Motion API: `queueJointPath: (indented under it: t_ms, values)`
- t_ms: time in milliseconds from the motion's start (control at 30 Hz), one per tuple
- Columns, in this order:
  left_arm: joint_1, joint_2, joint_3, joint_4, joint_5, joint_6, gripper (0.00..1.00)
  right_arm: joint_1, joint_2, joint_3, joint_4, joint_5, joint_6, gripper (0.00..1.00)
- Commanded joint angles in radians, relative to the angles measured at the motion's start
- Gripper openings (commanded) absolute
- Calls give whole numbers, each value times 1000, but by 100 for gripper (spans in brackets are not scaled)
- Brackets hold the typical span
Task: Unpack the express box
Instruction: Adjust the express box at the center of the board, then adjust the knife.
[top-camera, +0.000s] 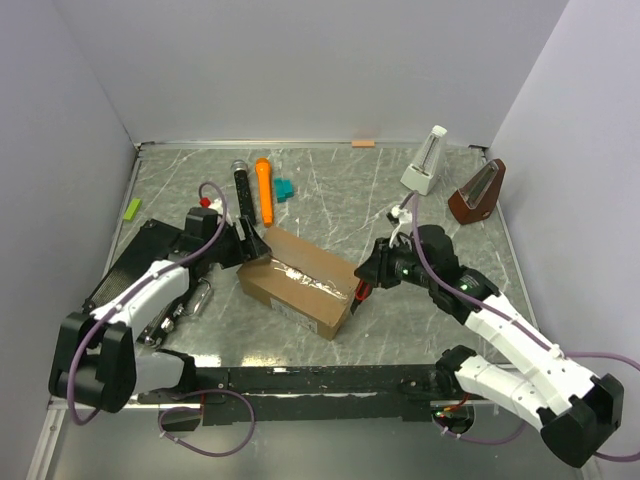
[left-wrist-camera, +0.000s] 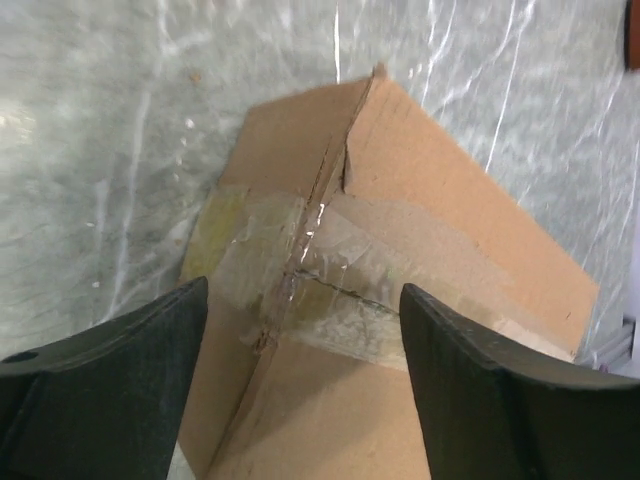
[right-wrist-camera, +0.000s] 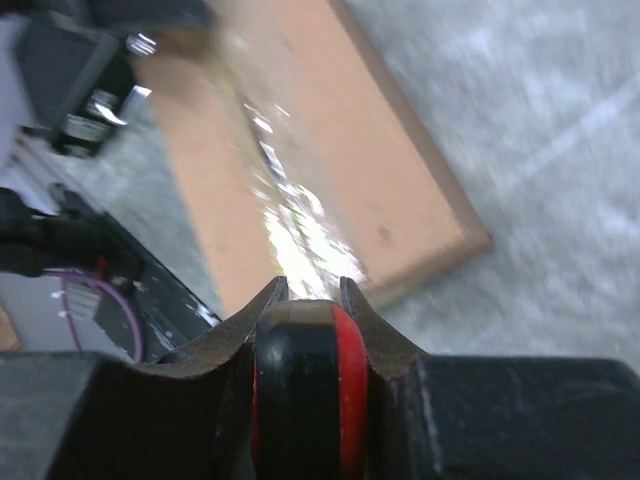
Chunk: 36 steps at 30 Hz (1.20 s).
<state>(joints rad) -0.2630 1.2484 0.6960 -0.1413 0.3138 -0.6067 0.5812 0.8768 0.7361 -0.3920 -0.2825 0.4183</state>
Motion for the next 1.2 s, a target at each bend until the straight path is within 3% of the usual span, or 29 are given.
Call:
queueJointPath:
  t_ms: [0, 133, 200, 333, 467, 633, 1033, 1167]
  values:
    - [4, -171, 19, 29, -117, -36, 85, 12, -71, 75, 151, -79, -39, 0]
    - [4, -360, -21, 173, -115, -96, 95, 11, -90, 78, 284, -176, 26, 0]
    - [2, -429, -97, 338, 17, -155, 99, 9, -76, 63, 385, -219, 91, 0]
    - [-10, -399, -193, 664, 361, -298, 96, 6, -23, 31, 621, -309, 241, 0]
    - [-97, -349, -191, 707, 478, -278, 96, 11, 33, 31, 794, -365, 336, 0]
    - [-200, -385, -161, 695, 404, -217, 96, 25, 63, 83, 766, -350, 309, 0]
    - [-323, -245, -110, 821, 464, -220, 96, 140, 99, 163, 673, -224, 165, 0]
    - [-332, -238, -141, 968, 501, -269, 98, 149, 106, 164, 682, -227, 168, 0]
